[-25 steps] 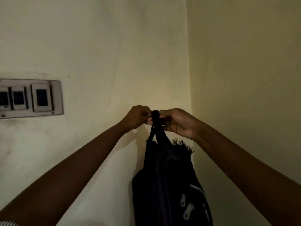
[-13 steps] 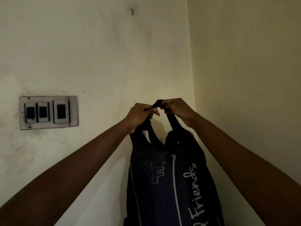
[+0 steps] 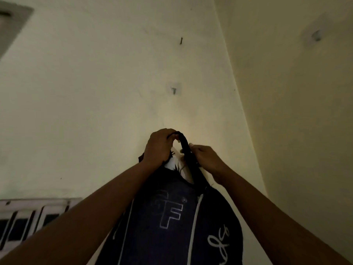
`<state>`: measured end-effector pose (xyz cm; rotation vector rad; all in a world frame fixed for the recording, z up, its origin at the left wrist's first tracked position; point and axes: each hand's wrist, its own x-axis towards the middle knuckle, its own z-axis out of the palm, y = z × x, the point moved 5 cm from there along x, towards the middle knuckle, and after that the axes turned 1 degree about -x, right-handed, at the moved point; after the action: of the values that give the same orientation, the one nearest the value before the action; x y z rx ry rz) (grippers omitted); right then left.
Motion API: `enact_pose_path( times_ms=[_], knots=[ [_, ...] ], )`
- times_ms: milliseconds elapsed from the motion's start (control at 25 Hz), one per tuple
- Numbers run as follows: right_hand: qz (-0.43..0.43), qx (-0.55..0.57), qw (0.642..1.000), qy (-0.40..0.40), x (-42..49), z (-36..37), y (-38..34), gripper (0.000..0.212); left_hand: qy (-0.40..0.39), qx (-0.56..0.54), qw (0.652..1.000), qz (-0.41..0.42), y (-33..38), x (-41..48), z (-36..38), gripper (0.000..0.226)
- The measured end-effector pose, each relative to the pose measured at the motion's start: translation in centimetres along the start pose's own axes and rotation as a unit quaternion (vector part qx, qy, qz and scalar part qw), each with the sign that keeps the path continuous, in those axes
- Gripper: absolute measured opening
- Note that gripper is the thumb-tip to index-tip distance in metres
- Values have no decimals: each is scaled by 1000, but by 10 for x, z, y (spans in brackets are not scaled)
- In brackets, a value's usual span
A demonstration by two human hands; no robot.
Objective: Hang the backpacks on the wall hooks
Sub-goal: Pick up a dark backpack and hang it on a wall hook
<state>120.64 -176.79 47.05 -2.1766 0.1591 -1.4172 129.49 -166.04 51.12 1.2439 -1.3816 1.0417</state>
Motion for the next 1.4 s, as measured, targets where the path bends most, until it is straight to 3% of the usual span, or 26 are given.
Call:
enact_pose_path(
  times_ms=[40,120,280,400,640,760,1040,1240,1360,1400],
  knots=[
    [14,86,996,-35,10,6,-3,41,13,17,1000,11,-5,13,-3,28],
    [-5,117,993,-21,37,4,-9,37,22,48,998,46,-16,38,-10,28],
    [-115,-56,985,118,95,-21,-34,32,22,95,993,64,-33,83,-27,26],
    [-164,-153,961,163,125,-33,-51,29,15,141,988,61,-32,104,-31,27],
    [-237,-145,918,283,178,-42,-86,29,59,169,980,86,-31,152,-44,30],
    [-230,-158,907,317,191,-45,-97,34,74,187,976,86,-30,172,-49,30],
    [-152,-201,911,327,189,-46,-91,40,25,214,976,-12,-41,189,-38,37],
    [-109,-214,936,258,169,-36,-87,47,12,181,983,-12,-37,161,-30,51],
    [-82,-231,947,206,150,-34,-87,49,-74,155,985,-10,-23,144,-30,109],
    [-71,-227,952,191,141,-34,-89,51,-95,144,985,-14,-17,136,-32,118]
  ],
)
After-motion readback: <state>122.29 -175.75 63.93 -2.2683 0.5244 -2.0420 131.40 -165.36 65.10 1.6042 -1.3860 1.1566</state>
